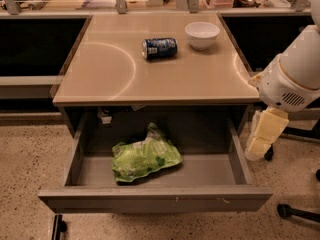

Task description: Pick green rice chip bag from top drawer and place on counter

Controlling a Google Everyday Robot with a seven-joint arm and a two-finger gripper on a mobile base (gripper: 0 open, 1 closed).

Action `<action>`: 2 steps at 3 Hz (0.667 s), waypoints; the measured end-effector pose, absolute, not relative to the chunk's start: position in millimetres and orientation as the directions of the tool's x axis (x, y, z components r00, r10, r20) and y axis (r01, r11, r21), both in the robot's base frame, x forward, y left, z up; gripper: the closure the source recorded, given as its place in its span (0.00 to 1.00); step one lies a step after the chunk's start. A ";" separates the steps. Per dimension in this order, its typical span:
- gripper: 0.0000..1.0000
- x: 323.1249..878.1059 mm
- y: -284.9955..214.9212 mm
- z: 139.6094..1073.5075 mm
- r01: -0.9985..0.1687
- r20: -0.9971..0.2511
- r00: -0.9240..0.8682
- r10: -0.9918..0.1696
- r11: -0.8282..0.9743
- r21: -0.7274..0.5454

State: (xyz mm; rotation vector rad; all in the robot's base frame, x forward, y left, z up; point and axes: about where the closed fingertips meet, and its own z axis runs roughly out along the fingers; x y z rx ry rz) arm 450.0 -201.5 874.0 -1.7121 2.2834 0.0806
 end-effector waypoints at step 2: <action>0.00 456.3 -179.4 825.7 -0.942 -0.423 -0.262 -0.867 0.324 -0.081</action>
Offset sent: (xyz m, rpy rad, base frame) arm 0.0265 0.0572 -0.0937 0.4075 -0.0490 -0.0091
